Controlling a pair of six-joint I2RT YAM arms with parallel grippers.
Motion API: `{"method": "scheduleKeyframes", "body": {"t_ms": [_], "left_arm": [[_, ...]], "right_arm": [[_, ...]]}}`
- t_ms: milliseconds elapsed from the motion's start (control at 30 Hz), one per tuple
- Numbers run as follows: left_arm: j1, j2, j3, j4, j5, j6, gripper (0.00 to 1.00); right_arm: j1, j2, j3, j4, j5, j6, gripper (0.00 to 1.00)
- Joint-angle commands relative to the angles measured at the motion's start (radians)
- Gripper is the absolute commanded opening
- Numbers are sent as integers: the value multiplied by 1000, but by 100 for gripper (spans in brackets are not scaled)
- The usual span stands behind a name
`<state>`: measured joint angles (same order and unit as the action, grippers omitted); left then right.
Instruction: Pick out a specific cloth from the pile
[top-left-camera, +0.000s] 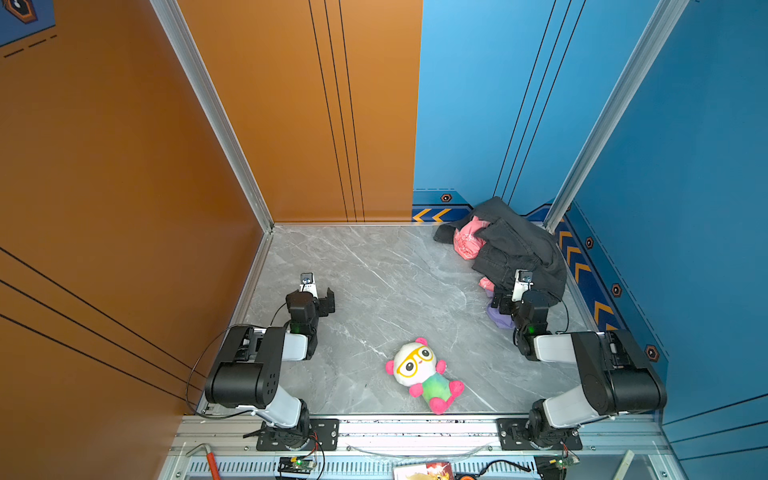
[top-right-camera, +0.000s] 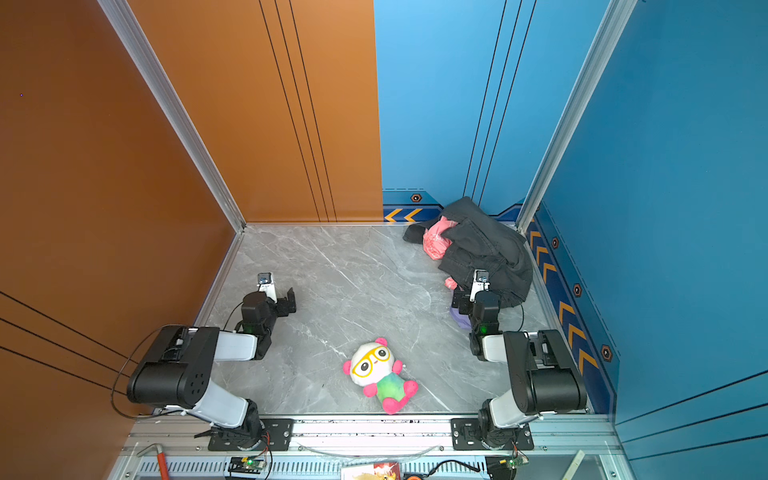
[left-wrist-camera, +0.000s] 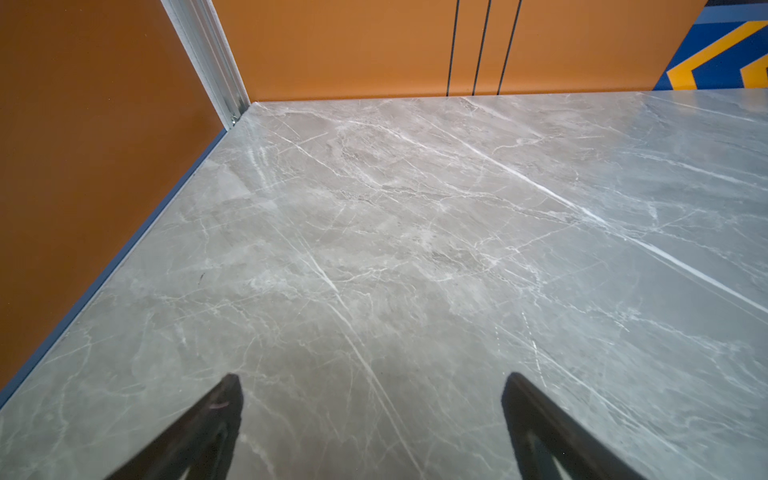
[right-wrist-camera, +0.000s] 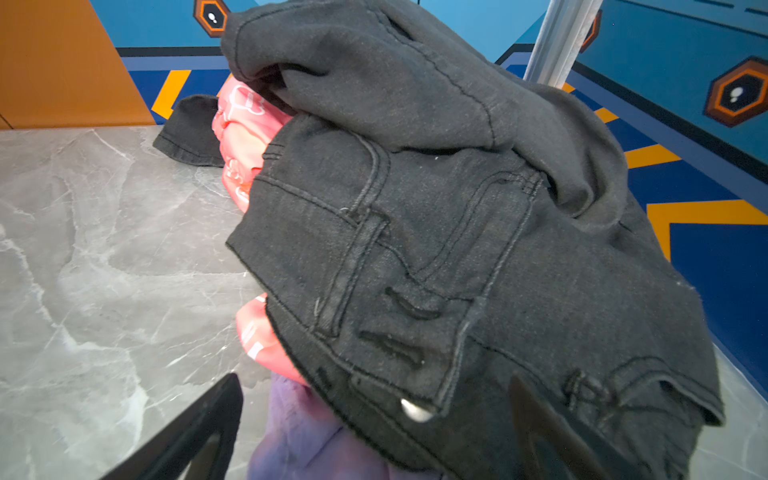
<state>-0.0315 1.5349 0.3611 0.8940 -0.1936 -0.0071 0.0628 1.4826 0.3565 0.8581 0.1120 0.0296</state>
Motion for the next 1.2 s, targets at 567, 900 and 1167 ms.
{"method": "scheduleKeyframes", "body": {"t_ms": [567, 900, 1167], "left_arm": [[-30, -547, 161, -643, -46, 3, 98], [28, -525, 288, -815, 180, -131, 98], [-11, -440, 327, -842, 368, -256, 98]], "right_arm": [[-12, -617, 339, -983, 319, 111, 100], [-94, -637, 339, -1191, 96, 239, 100], [-90, -555, 263, -1216, 14, 415, 98]]}}
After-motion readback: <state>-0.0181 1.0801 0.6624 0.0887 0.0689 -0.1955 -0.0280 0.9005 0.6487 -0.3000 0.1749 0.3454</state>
